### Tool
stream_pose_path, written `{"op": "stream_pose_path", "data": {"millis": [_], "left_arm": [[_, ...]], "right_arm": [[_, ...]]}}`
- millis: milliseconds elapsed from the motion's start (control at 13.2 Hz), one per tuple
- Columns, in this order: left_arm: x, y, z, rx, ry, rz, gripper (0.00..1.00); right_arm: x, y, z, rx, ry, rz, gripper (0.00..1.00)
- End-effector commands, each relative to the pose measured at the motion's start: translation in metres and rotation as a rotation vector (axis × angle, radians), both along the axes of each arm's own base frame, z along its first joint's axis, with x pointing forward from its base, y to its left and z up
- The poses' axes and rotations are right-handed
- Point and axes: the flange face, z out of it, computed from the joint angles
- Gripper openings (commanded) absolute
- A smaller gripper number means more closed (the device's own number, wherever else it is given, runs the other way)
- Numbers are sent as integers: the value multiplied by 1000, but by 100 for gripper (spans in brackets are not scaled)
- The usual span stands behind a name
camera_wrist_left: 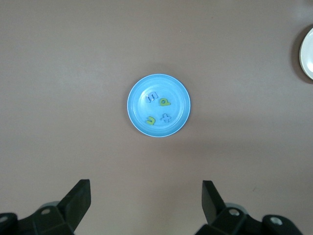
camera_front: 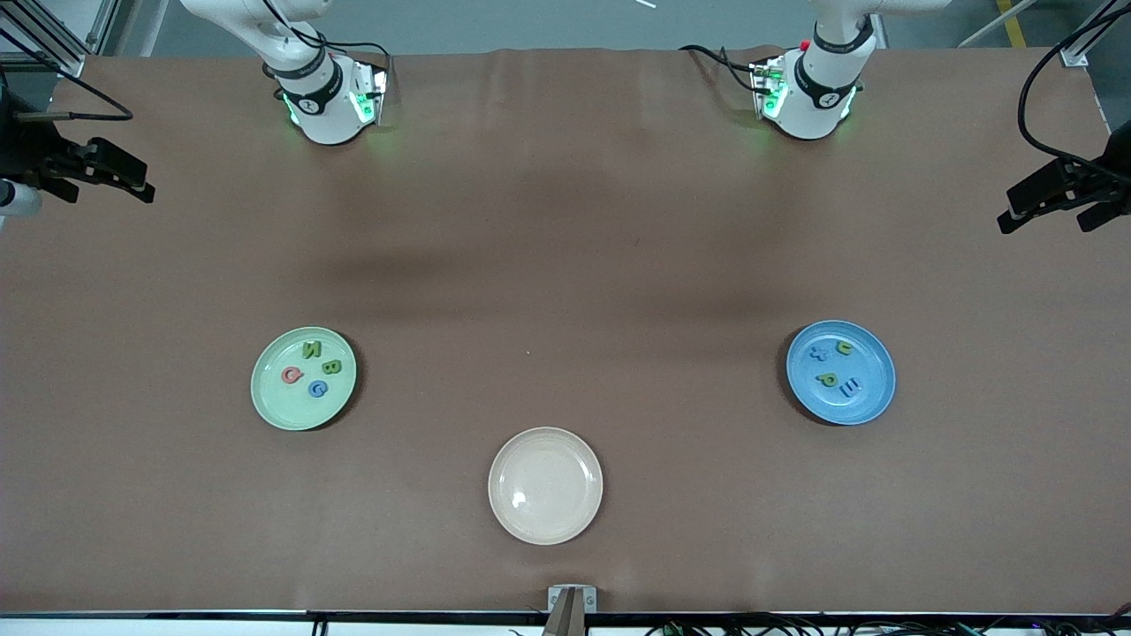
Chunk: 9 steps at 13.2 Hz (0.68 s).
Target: Sort upper and lower case letters into plates
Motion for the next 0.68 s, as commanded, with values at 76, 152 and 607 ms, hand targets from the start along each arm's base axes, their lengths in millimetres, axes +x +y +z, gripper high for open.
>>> {"op": "stream_pose_path", "data": {"millis": [76, 152, 607], "left_arm": [[2, 1, 3, 20, 1, -5, 100], [2, 2, 4, 20, 0, -2, 100], [2, 6, 4, 20, 0, 7, 100]], "right_arm": [[-8, -1, 2, 0, -3, 7, 100], [-8, -1, 1, 0, 0, 7, 100], [-8, -1, 2, 0, -6, 7, 100]]}}
